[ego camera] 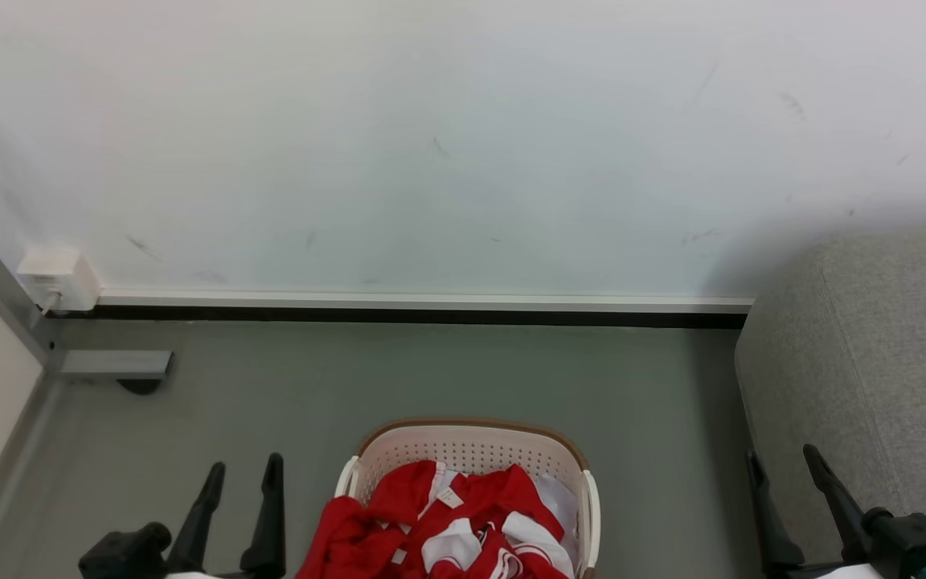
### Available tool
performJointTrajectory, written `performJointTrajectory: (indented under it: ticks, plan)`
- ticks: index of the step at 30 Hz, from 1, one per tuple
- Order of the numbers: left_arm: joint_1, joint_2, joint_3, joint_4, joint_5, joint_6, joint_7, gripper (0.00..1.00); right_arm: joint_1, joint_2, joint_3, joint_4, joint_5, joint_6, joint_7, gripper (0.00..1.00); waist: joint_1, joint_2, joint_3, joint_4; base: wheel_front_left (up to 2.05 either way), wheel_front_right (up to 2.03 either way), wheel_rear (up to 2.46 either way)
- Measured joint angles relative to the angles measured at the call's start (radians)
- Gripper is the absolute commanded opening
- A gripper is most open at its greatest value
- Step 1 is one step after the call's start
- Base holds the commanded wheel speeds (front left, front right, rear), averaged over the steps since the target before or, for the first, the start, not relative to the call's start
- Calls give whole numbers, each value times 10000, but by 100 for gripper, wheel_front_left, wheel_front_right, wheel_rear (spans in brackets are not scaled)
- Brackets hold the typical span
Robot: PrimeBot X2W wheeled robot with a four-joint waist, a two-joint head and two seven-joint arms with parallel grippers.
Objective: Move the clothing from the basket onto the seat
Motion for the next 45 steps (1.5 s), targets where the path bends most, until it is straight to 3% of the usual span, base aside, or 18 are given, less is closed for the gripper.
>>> performJointTrajectory:
  ticks: [45]
  plan:
    - [203,-109,454,316,3147,-516,-899,100,306,209,-692,58,-2970,0,-861,100,0,0,35,-39,0,0,0]
